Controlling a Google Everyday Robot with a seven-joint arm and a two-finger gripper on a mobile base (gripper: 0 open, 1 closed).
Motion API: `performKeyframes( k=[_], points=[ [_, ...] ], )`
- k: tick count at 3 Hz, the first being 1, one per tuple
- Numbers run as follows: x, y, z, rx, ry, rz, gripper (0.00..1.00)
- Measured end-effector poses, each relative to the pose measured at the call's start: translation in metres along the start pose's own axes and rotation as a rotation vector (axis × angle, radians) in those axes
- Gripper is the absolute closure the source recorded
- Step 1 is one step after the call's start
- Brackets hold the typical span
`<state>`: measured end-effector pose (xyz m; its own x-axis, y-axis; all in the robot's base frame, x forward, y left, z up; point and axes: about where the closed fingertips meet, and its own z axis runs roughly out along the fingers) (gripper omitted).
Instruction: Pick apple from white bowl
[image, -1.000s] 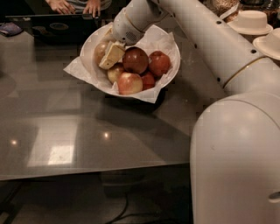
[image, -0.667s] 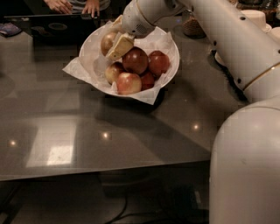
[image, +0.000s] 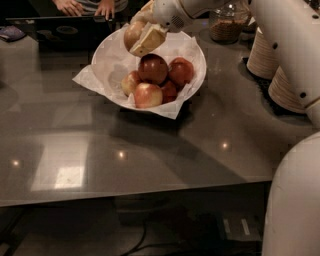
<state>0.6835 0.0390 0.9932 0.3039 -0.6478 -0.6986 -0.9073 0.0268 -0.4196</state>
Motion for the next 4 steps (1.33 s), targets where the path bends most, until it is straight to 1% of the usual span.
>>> performKeyframes(
  k=[1, 2, 3, 4],
  points=[
    [-0.005, 0.003, -0.021, 0.026, -0.079, -0.008, 1.00],
    [-0.016, 0.016, -0.042, 0.044, -0.150, -0.033, 1.00],
    [-0.022, 0.040, -0.059, 0.033, -0.204, -0.059, 1.00],
    [-0.021, 0.041, -0.061, 0.034, -0.206, -0.059, 1.00]
  ],
)
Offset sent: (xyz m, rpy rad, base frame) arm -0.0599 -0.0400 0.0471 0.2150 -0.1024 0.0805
